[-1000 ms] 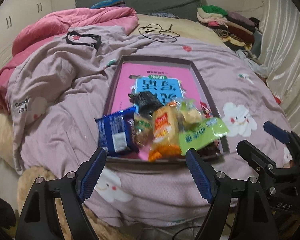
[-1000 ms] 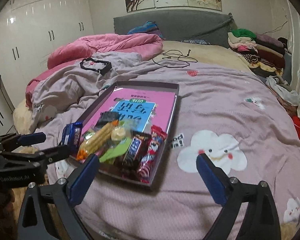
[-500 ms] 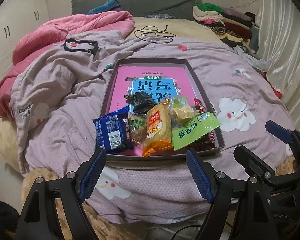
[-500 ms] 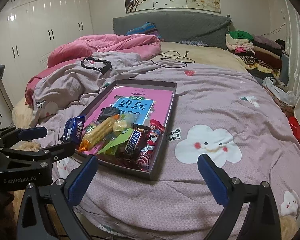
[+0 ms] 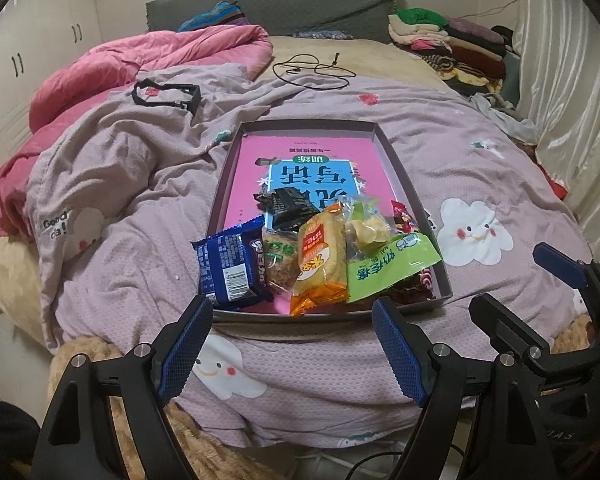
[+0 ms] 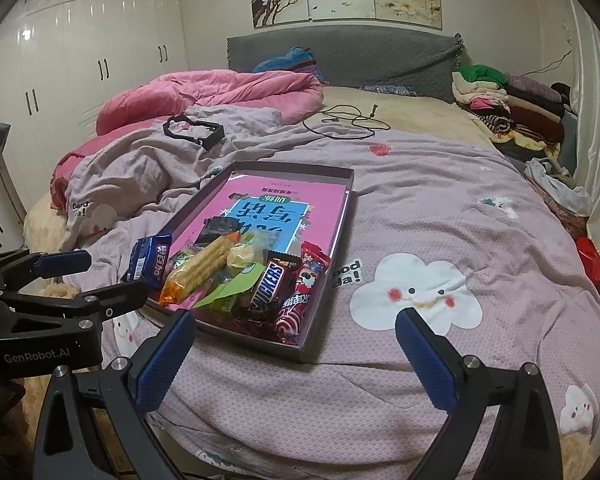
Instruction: Organize snacks
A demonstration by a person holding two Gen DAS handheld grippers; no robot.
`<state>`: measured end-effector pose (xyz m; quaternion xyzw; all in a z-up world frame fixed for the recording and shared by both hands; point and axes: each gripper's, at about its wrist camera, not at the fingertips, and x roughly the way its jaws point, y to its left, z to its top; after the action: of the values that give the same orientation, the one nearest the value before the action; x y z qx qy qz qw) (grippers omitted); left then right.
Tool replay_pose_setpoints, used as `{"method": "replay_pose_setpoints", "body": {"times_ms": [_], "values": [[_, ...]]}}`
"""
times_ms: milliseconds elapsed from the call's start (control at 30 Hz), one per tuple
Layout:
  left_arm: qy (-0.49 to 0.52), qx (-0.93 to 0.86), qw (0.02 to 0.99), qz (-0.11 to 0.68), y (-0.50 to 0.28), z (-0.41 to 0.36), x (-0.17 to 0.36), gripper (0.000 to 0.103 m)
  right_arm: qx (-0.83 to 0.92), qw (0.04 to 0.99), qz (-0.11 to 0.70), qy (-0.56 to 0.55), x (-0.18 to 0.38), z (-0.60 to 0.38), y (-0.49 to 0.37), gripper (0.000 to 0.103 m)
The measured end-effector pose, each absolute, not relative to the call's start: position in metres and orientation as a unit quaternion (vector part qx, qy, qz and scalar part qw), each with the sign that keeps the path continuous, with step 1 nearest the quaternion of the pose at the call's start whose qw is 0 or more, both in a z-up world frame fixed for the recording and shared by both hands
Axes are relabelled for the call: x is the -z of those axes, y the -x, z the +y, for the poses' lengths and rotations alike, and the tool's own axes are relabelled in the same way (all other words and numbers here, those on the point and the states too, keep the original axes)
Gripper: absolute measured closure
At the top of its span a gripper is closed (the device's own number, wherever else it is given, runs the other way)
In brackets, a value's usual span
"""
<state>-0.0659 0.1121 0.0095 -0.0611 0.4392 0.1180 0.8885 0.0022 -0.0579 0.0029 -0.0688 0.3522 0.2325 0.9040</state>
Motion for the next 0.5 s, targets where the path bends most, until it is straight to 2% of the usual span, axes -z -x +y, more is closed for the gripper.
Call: {"method": "replay_pose_setpoints", "body": {"times_ms": [500], "values": [[0.051, -0.127, 0.888, 0.440, 0.0658, 0.1113, -0.0101, 0.020, -0.233, 0.904, 0.351, 0.068, -0.0039, -0.0585, -0.0026, 0.002]]}}
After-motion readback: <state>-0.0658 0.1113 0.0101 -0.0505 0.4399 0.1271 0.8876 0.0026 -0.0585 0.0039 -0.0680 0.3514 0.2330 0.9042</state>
